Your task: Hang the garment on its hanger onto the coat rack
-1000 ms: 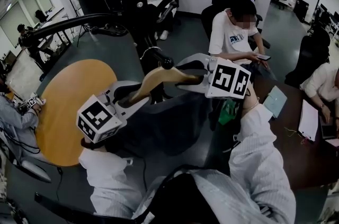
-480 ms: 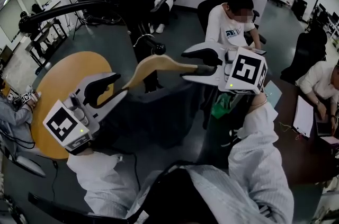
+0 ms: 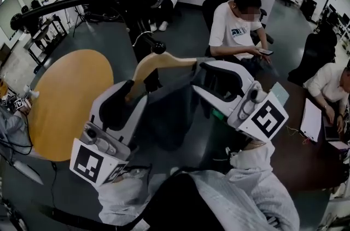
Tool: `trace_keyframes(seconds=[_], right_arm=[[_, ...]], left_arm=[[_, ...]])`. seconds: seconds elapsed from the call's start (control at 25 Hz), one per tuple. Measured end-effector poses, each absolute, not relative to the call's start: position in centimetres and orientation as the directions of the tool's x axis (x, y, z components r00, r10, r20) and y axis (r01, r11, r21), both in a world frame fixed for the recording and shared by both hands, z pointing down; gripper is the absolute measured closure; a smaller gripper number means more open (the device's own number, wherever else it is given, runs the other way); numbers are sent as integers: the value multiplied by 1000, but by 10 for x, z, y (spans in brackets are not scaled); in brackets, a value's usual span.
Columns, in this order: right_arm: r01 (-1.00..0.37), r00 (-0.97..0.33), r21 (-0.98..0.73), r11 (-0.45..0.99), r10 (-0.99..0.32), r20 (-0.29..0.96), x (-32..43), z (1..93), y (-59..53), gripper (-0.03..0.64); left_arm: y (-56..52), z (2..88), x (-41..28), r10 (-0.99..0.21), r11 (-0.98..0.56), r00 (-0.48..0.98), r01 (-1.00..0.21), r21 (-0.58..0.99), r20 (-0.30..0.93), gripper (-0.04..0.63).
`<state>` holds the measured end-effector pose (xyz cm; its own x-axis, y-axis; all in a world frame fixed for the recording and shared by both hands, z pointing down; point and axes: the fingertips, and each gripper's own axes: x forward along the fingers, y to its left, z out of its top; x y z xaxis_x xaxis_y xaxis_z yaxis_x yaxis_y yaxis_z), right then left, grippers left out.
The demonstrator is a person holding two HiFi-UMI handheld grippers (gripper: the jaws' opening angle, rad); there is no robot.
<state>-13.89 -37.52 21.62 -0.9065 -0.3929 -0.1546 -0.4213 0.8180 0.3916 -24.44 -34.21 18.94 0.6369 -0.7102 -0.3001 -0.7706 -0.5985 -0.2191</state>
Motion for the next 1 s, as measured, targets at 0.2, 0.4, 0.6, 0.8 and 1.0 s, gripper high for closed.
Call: trace_keyframes(seconds=[0.2,0.4,0.6,0.8,1.0], right_arm=[[-620,-785,248,745,-595,-174,-138,247,-384,614],[-699,-708,65,712,-678,-198,-139,276,-388,615],[-643,-756,41,765,-625,-197,-165,284,-374,615],[-625,-776,90,776,-603,-183,-178,285,-368,617],[-616,-783,89,783,-597,-175,-180,285,-367,617]], left_arm=[[-354,224,-252,-799,-549,492,-831,86,-344,564],[-365,262,-240,-851,-497,433,-846,190,-298,589],[-362,270,-244,-878,-453,398,-871,189,-267,591],[-357,273,-247,-885,-440,395,-882,165,-248,591],[-354,272,-247,-887,-435,395,-888,147,-238,591]])
